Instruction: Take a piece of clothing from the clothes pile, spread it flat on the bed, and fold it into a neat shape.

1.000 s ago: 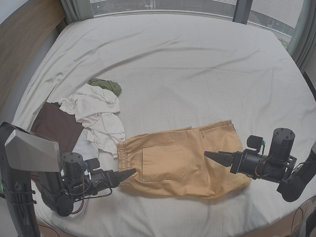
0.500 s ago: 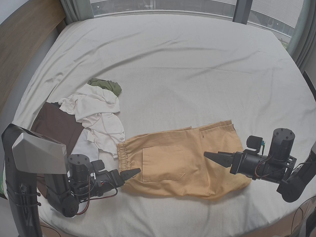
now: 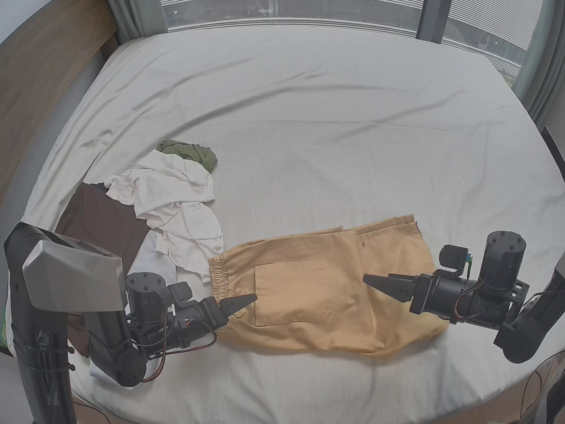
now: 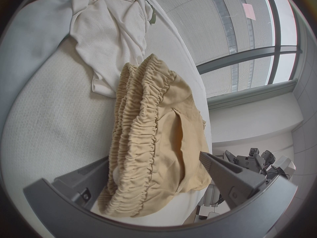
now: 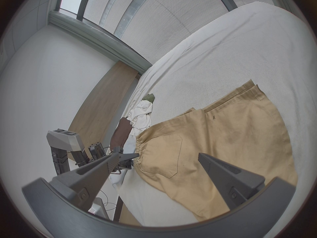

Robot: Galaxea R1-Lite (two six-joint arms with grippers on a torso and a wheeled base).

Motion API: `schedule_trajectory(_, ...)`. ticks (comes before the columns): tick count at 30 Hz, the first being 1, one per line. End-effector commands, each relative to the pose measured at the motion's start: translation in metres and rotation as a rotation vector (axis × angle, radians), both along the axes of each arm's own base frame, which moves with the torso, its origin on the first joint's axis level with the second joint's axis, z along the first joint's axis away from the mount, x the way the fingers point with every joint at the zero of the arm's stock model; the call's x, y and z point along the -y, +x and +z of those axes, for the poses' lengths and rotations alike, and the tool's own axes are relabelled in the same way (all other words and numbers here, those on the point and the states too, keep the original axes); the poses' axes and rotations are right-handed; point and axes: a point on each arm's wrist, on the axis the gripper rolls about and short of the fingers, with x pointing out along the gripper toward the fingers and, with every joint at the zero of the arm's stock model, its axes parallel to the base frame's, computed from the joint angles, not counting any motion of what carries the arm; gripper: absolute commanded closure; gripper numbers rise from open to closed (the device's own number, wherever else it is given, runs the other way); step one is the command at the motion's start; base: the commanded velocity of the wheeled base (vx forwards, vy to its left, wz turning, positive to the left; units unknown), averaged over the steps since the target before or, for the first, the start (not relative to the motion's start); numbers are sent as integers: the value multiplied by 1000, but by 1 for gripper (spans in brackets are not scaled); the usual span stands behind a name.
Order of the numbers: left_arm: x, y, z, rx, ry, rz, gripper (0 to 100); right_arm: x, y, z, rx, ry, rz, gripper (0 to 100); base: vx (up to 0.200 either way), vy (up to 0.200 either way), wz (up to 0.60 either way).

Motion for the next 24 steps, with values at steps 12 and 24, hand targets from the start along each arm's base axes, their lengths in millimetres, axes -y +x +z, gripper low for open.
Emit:
schedule_trajectory(12,-11,-10,24,44,-6,32,100,1,-2,-2,-10,-6,1,0,0,0,0)
schedule_trajectory(24,-39,-26,36,51,26,95,100,1,-1,-2,-10,-6,-2,0,0,0,0)
